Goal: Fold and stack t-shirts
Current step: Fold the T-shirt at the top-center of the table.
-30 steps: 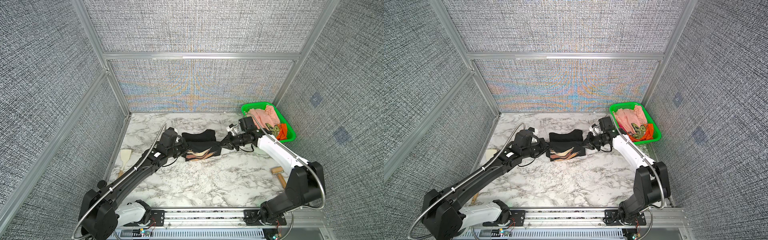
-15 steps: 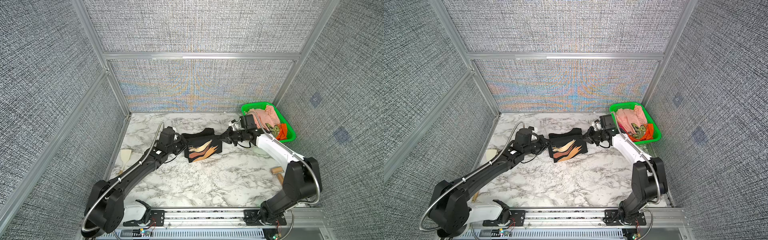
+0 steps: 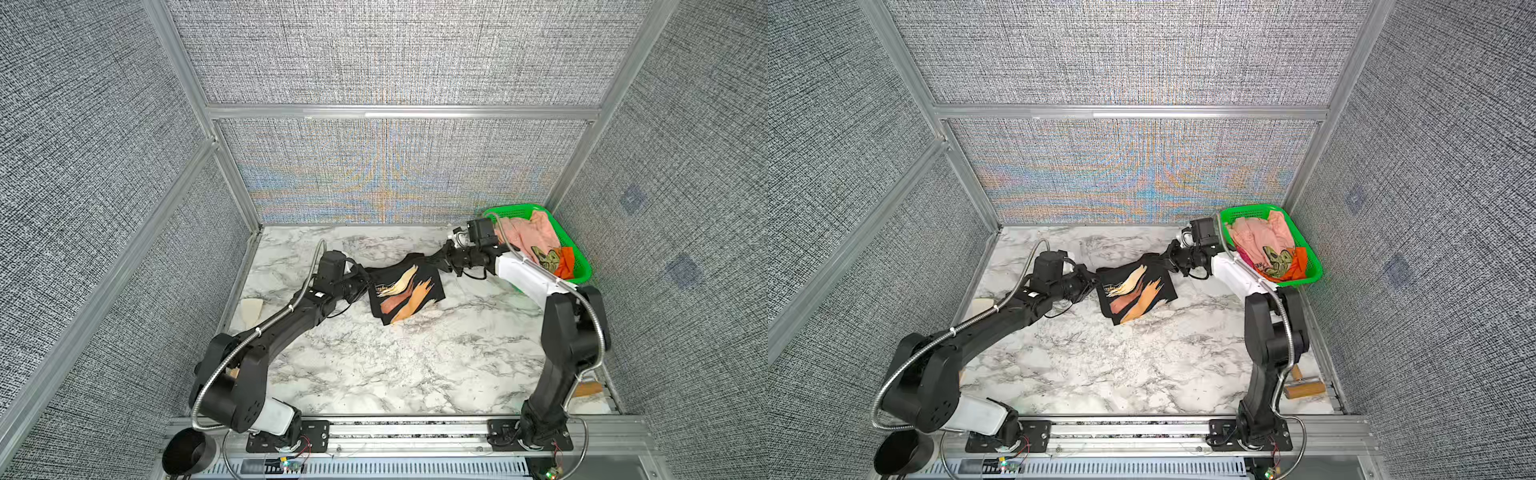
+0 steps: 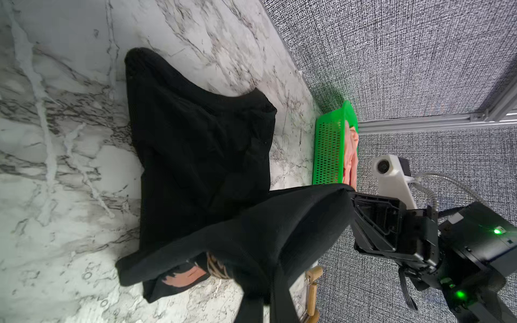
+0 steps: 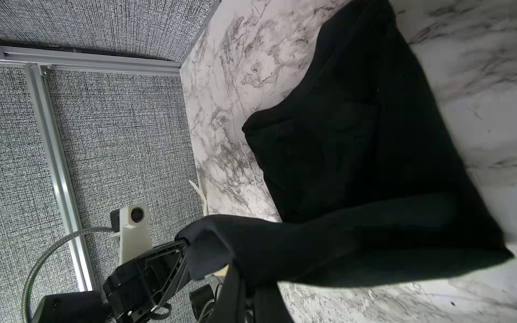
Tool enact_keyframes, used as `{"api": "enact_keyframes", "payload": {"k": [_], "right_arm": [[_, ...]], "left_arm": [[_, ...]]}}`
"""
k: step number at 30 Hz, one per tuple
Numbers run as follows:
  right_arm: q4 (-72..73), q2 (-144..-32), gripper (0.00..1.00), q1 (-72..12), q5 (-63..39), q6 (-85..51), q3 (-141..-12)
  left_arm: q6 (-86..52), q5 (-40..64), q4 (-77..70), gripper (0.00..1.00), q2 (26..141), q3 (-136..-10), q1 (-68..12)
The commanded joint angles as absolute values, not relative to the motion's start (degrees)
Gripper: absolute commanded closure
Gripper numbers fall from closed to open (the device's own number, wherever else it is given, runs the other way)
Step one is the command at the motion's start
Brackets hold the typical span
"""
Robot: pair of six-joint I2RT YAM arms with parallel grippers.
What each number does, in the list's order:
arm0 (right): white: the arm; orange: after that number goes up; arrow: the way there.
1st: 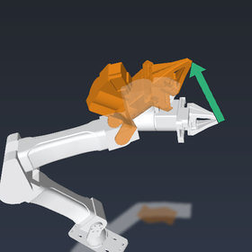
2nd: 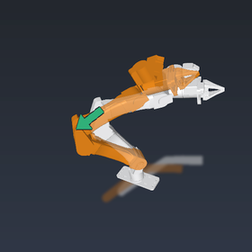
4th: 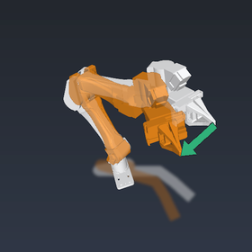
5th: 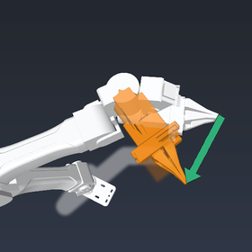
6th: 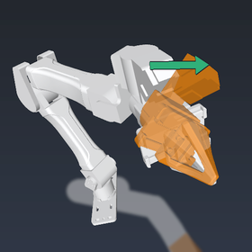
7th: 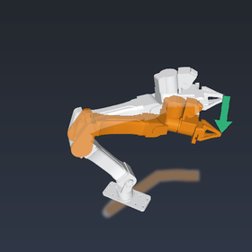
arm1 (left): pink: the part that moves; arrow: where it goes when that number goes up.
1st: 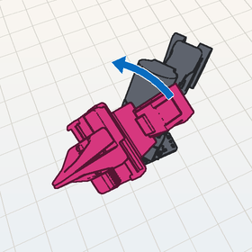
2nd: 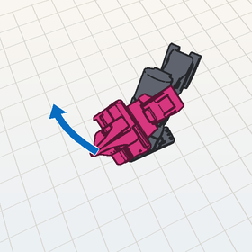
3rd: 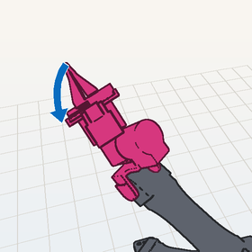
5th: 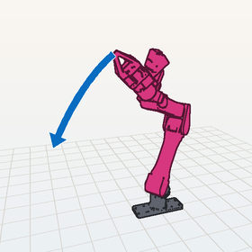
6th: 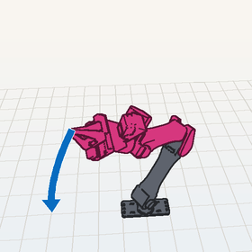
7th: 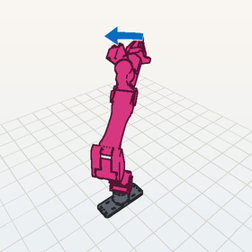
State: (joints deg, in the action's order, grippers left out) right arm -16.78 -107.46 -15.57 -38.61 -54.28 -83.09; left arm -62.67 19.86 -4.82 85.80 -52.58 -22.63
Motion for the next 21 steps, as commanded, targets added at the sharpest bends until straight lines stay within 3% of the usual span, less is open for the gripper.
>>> {"api": "enact_keyframes", "payload": {"k": [1,8,21], "right_arm": [[-14.6,-110.1,0.93,-15.9,-38.8,-54.0,-86.5],[-15.2,-118.3,0.93,-16.5,-39.3,-53.6,-94.0],[-18.7,-132.2,0.92,-16.7,-39.0,-51.9,-108.7]], "left_arm": [[-60.3,22.9,-7.6,1.0,89.3,-55.0,-21.3],[-54.2,37.3,2.2,1.0,102.8,-65.7,-15.8],[-51.7,34.7,6.0,1.0,109.4,-70.1,-13.3]]}}
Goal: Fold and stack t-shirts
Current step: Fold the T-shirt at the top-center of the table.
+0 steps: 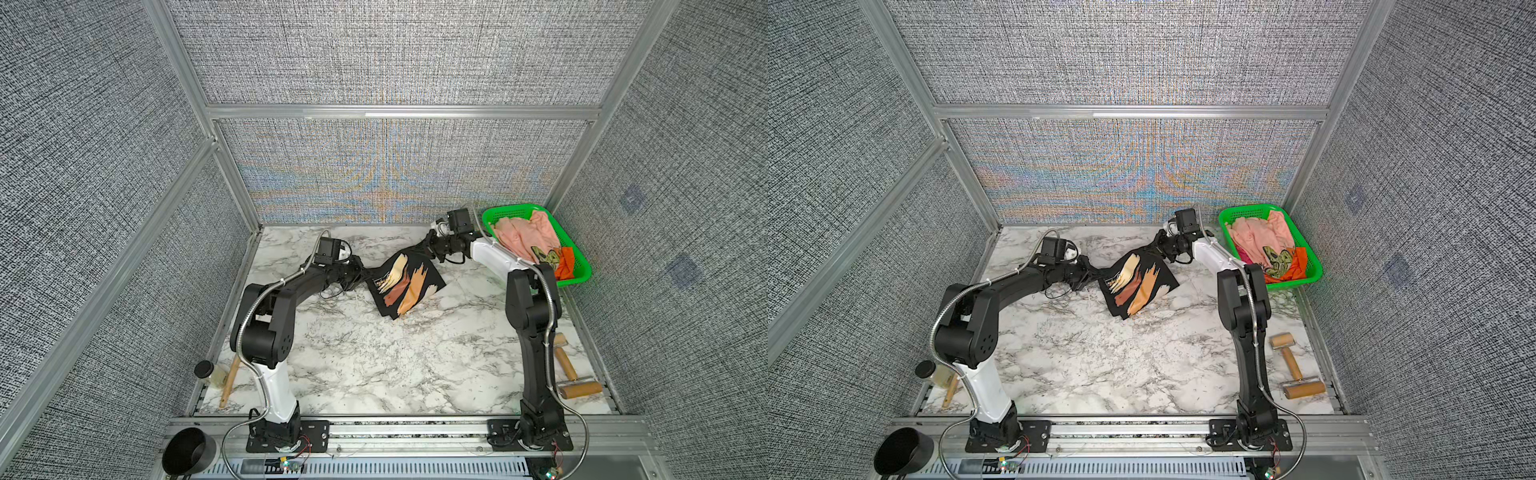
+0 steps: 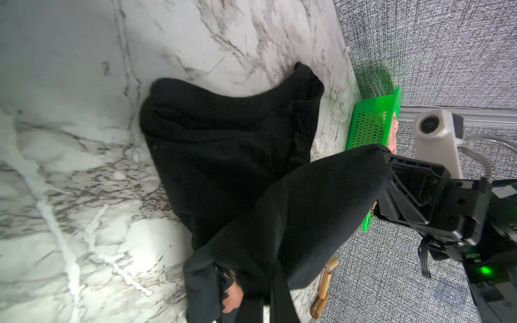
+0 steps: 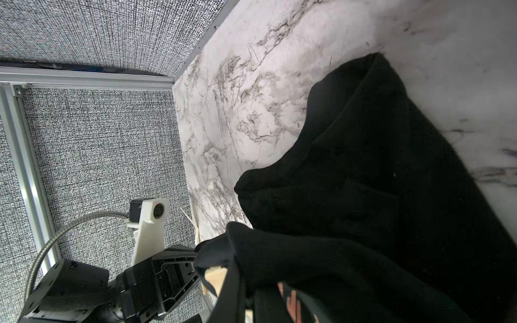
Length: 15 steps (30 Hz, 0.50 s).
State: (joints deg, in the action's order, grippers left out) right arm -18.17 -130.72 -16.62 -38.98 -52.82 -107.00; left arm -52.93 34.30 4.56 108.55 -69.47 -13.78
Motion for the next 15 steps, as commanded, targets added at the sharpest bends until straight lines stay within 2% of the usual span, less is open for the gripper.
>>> {"api": "enact_keyframes", "payload": {"k": [1,3,4,5,6,7,11,12,13,15], "right_arm": [[-19.0,-133.1,0.92,-16.7,-39.0,-51.8,-109.7],[-19.1,-134.8,0.86,-16.7,-39.1,-51.6,-111.3],[-19.1,-135.7,0.75,-16.8,-39.3,-51.5,-112.1],[-19.3,-136.5,0.64,-16.8,-39.4,-51.2,-113.0],[-19.2,-137.1,0.59,-16.8,-39.5,-50.7,-113.7],[-19.7,-137.7,0.56,-16.7,-39.6,-50.1,-114.9],[-23.0,-139.5,0.42,-16.0,-39.6,-46.6,-120.1],[-23.6,-139.5,0.41,-15.8,-39.6,-45.8,-120.8],[-24.8,-139.2,0.4,-15.4,-39.4,-44.4,-121.4],[-28.3,-138.1,0.39,-14.9,-38.4,-40.4,-121.6]], "left_arm": [[-51.6,34.5,6.4,1.0,109.9,-70.4,-13.1],[-51.3,34.3,7.4,1.0,111.0,-71.1,-12.8],[-51.3,34.2,7.9,0.98,111.4,-71.4,-12.6],[-51.4,34.0,7.9,0.9,111.7,-71.5,-12.4],[-51.5,33.9,7.9,0.85,111.9,-71.7,-12.0],[-51.7,33.9,7.8,0.8,112.1,-71.8,-11.5],[-50.5,32.6,9.0,0.48,112.3,-75.3,-9.7],[-49.5,31.9,10.5,0.44,112.3,-76.8,-9.4],[-47.9,30.8,12.9,0.35,112.7,-79.1,-9.1],[-44.1,28.2,18.5,0.3,112.9,-83.5,-8.7]]}}
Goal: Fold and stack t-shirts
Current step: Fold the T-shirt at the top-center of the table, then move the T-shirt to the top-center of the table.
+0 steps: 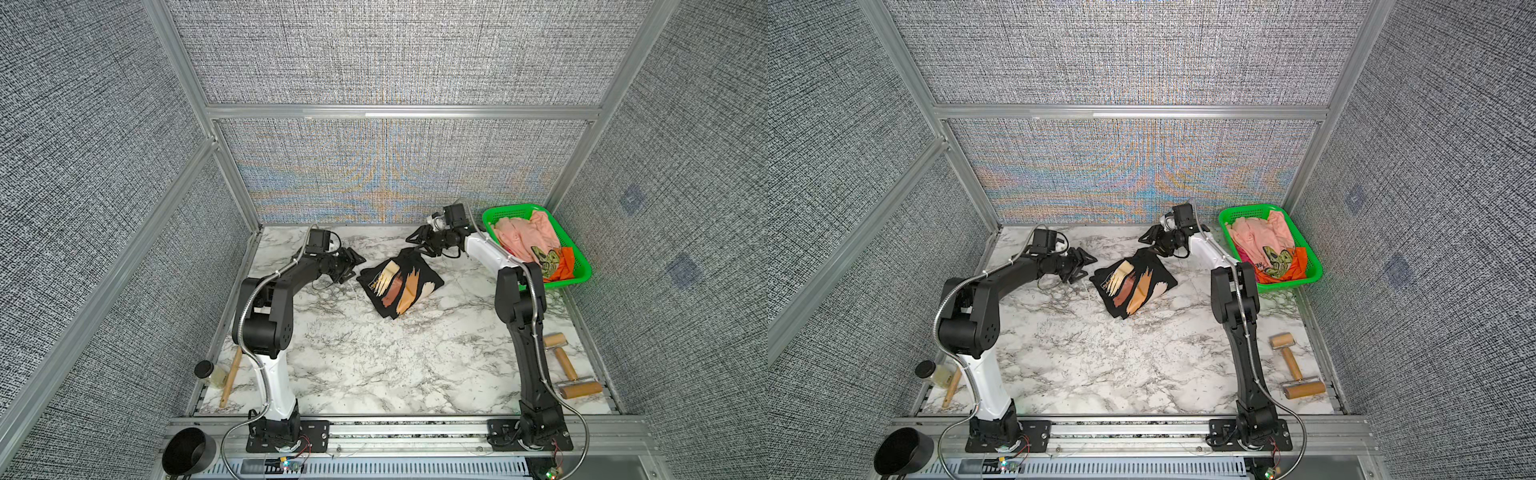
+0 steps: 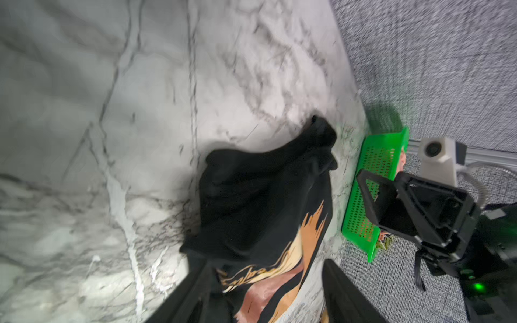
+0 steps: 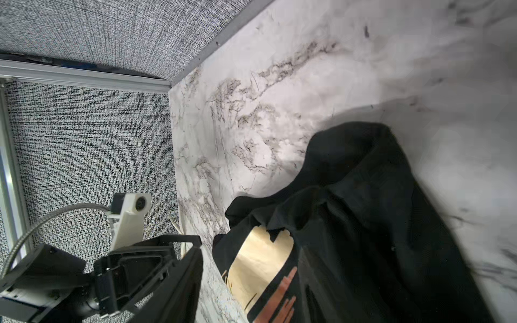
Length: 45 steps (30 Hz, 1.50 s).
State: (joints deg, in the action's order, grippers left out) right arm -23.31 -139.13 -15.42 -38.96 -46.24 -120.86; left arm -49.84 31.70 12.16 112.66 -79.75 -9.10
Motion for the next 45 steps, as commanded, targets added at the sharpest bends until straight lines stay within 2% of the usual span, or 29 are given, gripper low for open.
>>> {"api": "enact_keyframes", "payload": {"k": [1,4,7,10,16,20,26,34,41,43,45], "right_arm": [[-30.3,-137.1,0.38,-14.5,-37.5,-37.9,-120.9],[-32.8,-132.9,0.38,-13.7,-35.0,-31.3,-114.9],[-33.0,-129.5,0.39,-13.5,-32.6,-26.6,-108.9],[-34.4,-129.1,0.39,-13.5,-28.6,-22.6,-107.9],[-36.8,-133.7,0.42,-14.4,-26.4,-17.7,-114.4],[-36.4,-136.0,0.43,-16.4,-23.9,-14.8,-119.0],[-38.8,-144.6,0.41,-18.2,-25.4,-11.6,-131.0],[-38.3,-150.1,0.41,-20.0,-26.8,-10.3,-137.8],[-38.8,-151.6,0.5,-20.8,-28.3,-10.3,-137.7],[-38.8,-151.7,0.58,-20.8,-27.2,-10.3,-137.4],[-38.2,-151.6,0.74,-20.8,-25.5,-10.8,-137.5]], "left_arm": [[-42.3,26.1,21.2,0.29,112.8,-85.2,-8.7],[-39.1,22.6,24.6,0.27,111.4,-85.8,-8.7],[-38.1,24.9,24.1,0.3,110.4,-82.3,-9.5],[-36.2,23.1,25.6,0.3,110.7,-81.6,-10.8],[-28.4,13.9,40.4,0.3,119.3,-95.9,-13.9],[-27.7,10.5,41.7,0.3,119.9,-96.4,-15.3],[-26.8,11.4,41.1,0.31,121.8,-97.8,-15.4],[-25.1,15.6,41.3,0.35,125.5,-102.7,-15.8],[-24.9,14.9,43.3,0.37,127.7,-103.9,-16.0],[-25.2,15.8,42.6,0.37,128.2,-104.4,-16.0],[-25.4,16.9,42.3,0.4,129.0,-105.3,-16.0]]}}
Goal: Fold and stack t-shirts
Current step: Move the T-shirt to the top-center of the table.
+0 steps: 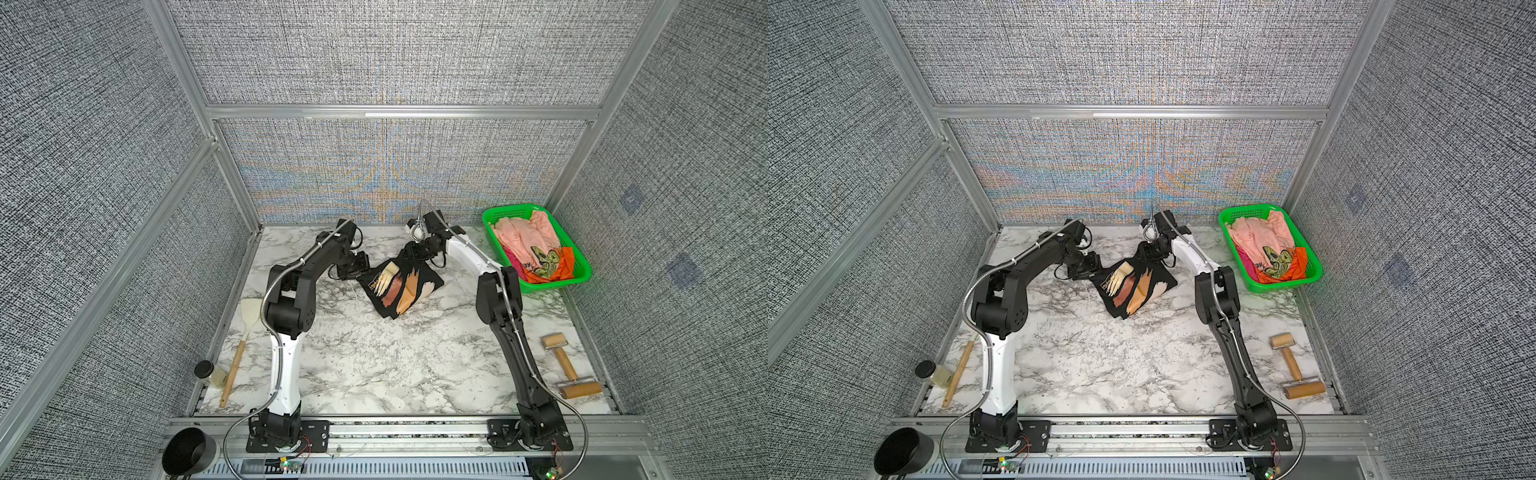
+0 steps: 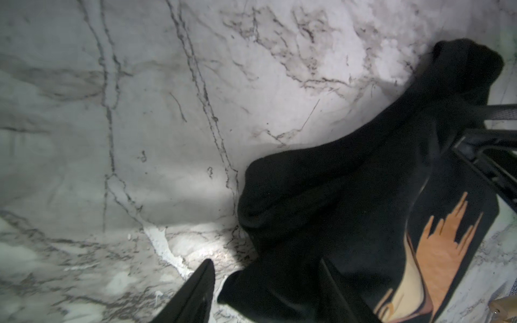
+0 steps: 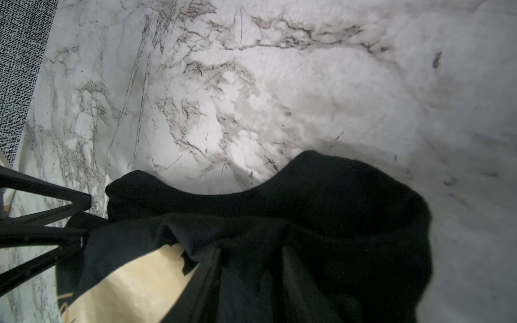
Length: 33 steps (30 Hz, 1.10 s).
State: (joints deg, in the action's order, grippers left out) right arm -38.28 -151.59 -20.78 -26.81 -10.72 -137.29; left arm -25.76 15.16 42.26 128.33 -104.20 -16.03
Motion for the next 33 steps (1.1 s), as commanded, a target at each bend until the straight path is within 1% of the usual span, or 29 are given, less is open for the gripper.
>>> {"api": "enact_keyframes", "payload": {"k": [1,3,4,6,7,10,12,15,19,22,23,25,27,28,30,33], "right_arm": [[-37.6,-151.3,0.79,-20.8,-24.9,-11.1,-137.7],[-36.5,-150.5,0.86,-20.8,-23.7,-11.7,-137.9],[-36.1,-150.0,0.91,-20.7,-23.5,-12.1,-138.0],[-35.6,-148.9,0.99,-20.4,-23.1,-12.7,-138.0],[-35.6,-148.2,1.0,-20.3,-22.7,-13.2,-137.8],[-34.4,-145.5,1.0,-19.8,-22.8,-14.4,-136.0],[-33.5,-143.6,1.0,-19.4,-23.2,-15.1,-134.5],[-33.7,-142.3,1.0,-18.4,-23.2,-16.1,-133.5],[-35.5,-144.4,1.0,-16.4,-22.5,-18.6,-134.3],[-35.8,-147.3,1.0,-15.2,-21.7,-20.2,-135.3],[-35.6,-148.4,1.0,-15.0,-21.3,-20.4,-136.1],[-36.2,-150.4,0.98,-14.9,-20.2,-20.6,-138.2],[-36.4,-151.9,0.78,-14.8,-20.2,-21.1,-139.6],[-36.4,-152.2,0.75,-14.8,-20.8,-21.2,-140.0],[-36.2,-151.9,0.67,-14.8,-21.3,-21.6,-139.7],[-34.3,-148.6,0.51,-14.8,-21.0,-21.4,-136.5]], "left_arm": [[-25.6,17.4,42.3,0.43,129.6,-105.8,-16.0],[-25.7,17.9,42.3,0.52,130.4,-106.6,-16.0],[-25.9,17.8,42.3,0.6,130.6,-106.8,-16.0],[-26.0,17.3,42.3,0.71,130.8,-107.2,-16.0],[-26.1,17.1,42.1,0.77,130.9,-107.4,-16.0],[-26.5,16.4,41.4,0.88,130.4,-107.4,-16.0],[-26.6,16.5,40.8,0.91,130.0,-107.5,-16.0],[-27.1,16.6,39.7,0.92,129.7,-107.7,-15.9],[-28.0,15.6,40.8,0.93,132.0,-110.6,-15.6],[-28.4,13.9,41.9,0.84,134.7,-114.2,-15.5],[-28.6,13.6,41.1,0.8,135.3,-114.7,-15.4],[-29.6,13.4,39.7,0.65,136.2,-115.8,-14.9],[-30.1,13.9,39.7,0.56,137.3,-117.9,-14.5],[-30.2,13.3,40.7,0.5,137.6,-119.7,-14.5],[-30.3,11.4,41.9,0.46,137.2,-121.8,-14.8],[-30.8,10.4,37.4,0.4,131.1,-118.9,-15.9]]}}
